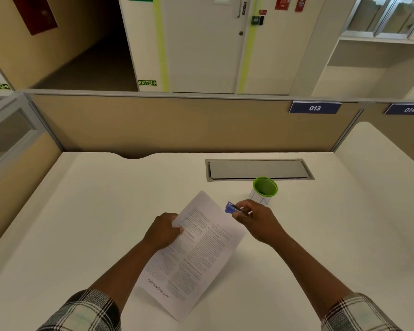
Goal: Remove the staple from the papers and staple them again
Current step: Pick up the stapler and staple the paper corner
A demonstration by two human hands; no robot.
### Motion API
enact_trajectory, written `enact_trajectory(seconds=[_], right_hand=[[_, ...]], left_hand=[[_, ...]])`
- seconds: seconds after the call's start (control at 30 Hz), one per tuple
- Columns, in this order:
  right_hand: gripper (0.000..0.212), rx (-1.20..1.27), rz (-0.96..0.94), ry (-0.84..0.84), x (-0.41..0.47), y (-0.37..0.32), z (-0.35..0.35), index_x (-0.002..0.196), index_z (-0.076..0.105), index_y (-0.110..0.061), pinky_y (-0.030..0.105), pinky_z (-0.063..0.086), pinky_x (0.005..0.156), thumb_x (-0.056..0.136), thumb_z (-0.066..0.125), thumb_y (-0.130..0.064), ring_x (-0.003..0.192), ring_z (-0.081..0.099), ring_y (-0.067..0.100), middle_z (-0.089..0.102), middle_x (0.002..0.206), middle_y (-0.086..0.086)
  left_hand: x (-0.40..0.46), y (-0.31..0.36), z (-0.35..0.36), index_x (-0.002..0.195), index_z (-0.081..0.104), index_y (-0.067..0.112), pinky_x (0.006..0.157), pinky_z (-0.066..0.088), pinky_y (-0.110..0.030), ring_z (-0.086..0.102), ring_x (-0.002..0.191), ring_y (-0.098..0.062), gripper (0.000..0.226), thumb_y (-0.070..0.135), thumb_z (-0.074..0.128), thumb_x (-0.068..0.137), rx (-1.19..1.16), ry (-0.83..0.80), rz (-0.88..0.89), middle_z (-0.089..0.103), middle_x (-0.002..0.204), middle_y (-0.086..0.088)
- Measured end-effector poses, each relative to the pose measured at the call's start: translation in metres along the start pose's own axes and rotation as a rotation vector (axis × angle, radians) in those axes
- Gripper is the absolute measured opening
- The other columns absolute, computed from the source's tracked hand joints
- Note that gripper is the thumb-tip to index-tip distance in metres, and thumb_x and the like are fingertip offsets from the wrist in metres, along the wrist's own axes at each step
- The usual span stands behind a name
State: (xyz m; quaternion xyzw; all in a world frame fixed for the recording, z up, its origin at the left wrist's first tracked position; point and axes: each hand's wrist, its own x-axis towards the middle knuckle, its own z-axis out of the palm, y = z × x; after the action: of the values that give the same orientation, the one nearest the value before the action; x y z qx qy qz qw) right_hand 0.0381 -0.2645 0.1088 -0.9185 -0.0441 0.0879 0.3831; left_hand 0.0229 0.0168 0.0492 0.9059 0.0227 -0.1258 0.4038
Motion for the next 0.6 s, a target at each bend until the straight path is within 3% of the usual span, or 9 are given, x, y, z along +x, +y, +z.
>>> enact_trajectory(seconds=[0.17, 0.37, 0.5, 0.6], right_hand=[[0.02, -0.201, -0.149, 0.031, 0.02, -0.023, 0.007, 0.101, 0.067, -0.017, 0.019, 0.038, 0.062, 0.085, 0.068, -0.029, 0.081, 0.057, 0.015, 0.064, 0.094, 0.002], [0.016, -0.267, -0.146, 0.013, 0.038, -0.035, 0.016, 0.096, 0.067, -0.016, 0.017, 0.033, 0.057, 0.086, 0.067, -0.028, 0.073, 0.052, 0.014, 0.057, 0.086, 0.0], [0.015, -0.291, -0.157, -0.009, 0.041, -0.037, 0.022, 0.096, 0.066, -0.014, 0.015, 0.03, 0.057, 0.087, 0.067, -0.026, 0.073, 0.05, 0.012, 0.054, 0.086, -0.002], [0.015, -0.292, -0.17, -0.016, 0.042, -0.04, 0.024, 0.096, 0.066, -0.014, 0.014, 0.03, 0.058, 0.087, 0.067, -0.026, 0.075, 0.05, 0.012, 0.053, 0.087, -0.002]], left_hand=[[0.001, -0.001, 0.003, 0.091, 0.068, 0.019, 0.058, 0.047, -0.018, 0.065, 0.077, -0.009, 0.008, 0.014, 0.062, 0.087, 0.022, 0.006, 0.016, 0.068, 0.087, 0.005], [0.0, -0.003, 0.005, 0.084, 0.068, 0.008, 0.067, 0.056, -0.036, 0.067, 0.075, -0.016, 0.011, 0.015, 0.059, 0.085, 0.045, 0.015, 0.039, 0.071, 0.083, -0.001], [0.0, -0.002, 0.004, 0.069, 0.058, 0.023, 0.056, 0.046, -0.024, 0.062, 0.067, -0.009, 0.018, 0.015, 0.059, 0.085, 0.066, 0.014, 0.047, 0.063, 0.072, 0.01], [0.0, -0.002, 0.004, 0.064, 0.054, 0.027, 0.058, 0.046, -0.026, 0.061, 0.066, -0.012, 0.023, 0.016, 0.059, 0.084, 0.077, 0.013, 0.053, 0.06, 0.069, 0.011]])
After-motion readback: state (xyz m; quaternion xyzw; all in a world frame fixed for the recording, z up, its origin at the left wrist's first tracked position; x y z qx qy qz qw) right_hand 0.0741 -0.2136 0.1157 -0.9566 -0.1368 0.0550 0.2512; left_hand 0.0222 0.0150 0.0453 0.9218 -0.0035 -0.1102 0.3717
